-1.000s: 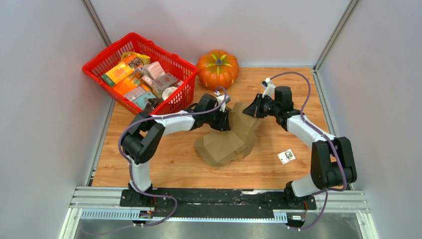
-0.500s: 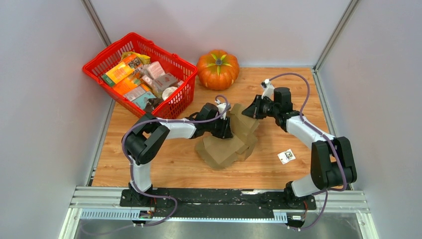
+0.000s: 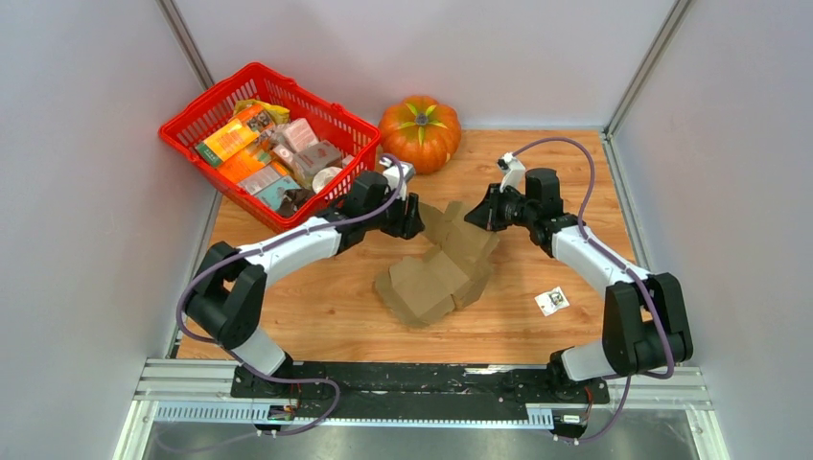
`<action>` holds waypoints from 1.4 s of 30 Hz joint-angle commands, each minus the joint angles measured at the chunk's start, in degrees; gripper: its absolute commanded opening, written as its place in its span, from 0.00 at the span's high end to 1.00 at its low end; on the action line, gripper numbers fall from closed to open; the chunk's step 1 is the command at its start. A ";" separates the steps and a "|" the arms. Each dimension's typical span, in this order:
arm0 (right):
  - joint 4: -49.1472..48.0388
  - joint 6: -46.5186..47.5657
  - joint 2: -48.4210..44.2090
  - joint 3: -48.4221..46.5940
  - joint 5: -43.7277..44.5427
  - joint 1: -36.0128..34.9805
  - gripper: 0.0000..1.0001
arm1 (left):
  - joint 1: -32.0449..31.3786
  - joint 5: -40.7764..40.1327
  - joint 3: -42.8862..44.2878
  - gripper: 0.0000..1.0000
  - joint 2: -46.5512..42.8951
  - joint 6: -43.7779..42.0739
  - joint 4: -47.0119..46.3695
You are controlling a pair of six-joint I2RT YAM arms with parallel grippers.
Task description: Fold the paper box
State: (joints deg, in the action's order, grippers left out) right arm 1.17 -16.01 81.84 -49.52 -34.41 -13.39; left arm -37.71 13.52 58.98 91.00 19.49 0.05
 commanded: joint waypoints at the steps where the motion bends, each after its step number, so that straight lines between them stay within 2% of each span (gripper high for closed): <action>1: -0.11 3.79 -2.48 0.56 0.32 -0.32 1.00 | 4.22 -3.67 2.36 0.41 1.28 -2.69 5.22; 4: -0.64 3.88 -2.13 0.56 -1.27 -0.41 1.00 | 6.77 0.00 5.26 0.41 3.56 -6.12 6.44; 6: -0.64 4.14 -1.78 0.21 -2.14 -0.32 1.00 | 7.57 4.99 7.89 0.36 5.41 -10.07 7.24; 9: -0.64 4.32 -1.16 -0.14 -2.85 -0.41 1.00 | 7.65 7.92 10.70 0.29 7.26 -15.52 9.69; 14: -2.30 4.23 -0.28 -0.23 -4.61 -0.41 1.00 | 8.27 9.68 15.98 0.28 12.08 -22.90 14.79; 18: -2.31 4.23 -0.19 -0.32 -5.31 -0.41 1.00 | 8.97 8.37 21.70 0.29 15.17 -25.55 18.66; 24: -2.84 4.41 -0.28 -0.49 -6.02 -0.41 1.00 | 9.76 12.93 24.60 0.32 17.63 -28.18 20.68; 27: -2.93 4.41 -0.02 -0.58 -6.02 -0.41 1.00 | 9.76 14.69 24.25 0.38 18.07 -28.63 20.78; 28: -2.93 4.50 -0.02 -0.67 -6.02 -0.50 1.00 | 9.76 14.96 23.99 0.44 17.81 -28.45 20.60; 33: -1.79 5.46 0.25 -1.28 -4.18 -1.20 1.00 | 9.68 16.19 20.92 0.60 15.96 -27.31 17.71; 34: -1.44 5.99 0.16 -1.46 -3.56 -1.81 1.00 | 9.68 16.28 20.56 0.69 15.27 -26.61 17.44; 42: 1.03 7.05 -1.95 -1.63 2.59 -4.36 1.00 | 8.27 12.24 15.47 0.92 9.73 -21.95 14.10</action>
State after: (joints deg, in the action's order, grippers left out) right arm 1.67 -10.72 81.95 -49.56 -36.01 -16.60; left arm -28.49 28.01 75.92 106.17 -4.80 17.56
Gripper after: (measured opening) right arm 0.010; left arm 0.114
